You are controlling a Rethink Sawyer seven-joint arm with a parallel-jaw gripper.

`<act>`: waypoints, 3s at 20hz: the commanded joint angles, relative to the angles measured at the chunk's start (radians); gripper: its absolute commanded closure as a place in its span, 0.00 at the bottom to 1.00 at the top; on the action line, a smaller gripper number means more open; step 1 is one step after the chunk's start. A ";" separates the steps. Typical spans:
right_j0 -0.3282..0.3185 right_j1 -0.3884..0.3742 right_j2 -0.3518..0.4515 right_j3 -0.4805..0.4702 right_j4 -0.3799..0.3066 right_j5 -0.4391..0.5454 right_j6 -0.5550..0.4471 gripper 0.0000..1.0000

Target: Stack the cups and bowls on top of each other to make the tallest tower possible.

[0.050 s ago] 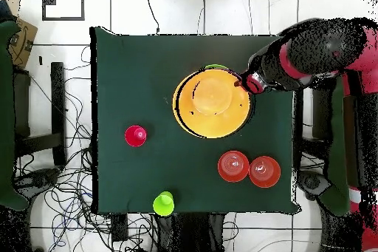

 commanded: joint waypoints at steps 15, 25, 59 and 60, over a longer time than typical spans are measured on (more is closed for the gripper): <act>0.059 0.000 -0.097 -0.103 -0.092 0.048 -0.366 1.00; 0.037 -0.024 -0.116 0.007 -0.117 -0.005 -0.293 1.00; 0.026 -0.054 -0.138 0.091 -0.106 -0.084 -0.206 1.00; 0.028 -0.055 -0.138 0.093 -0.104 -0.085 -0.201 1.00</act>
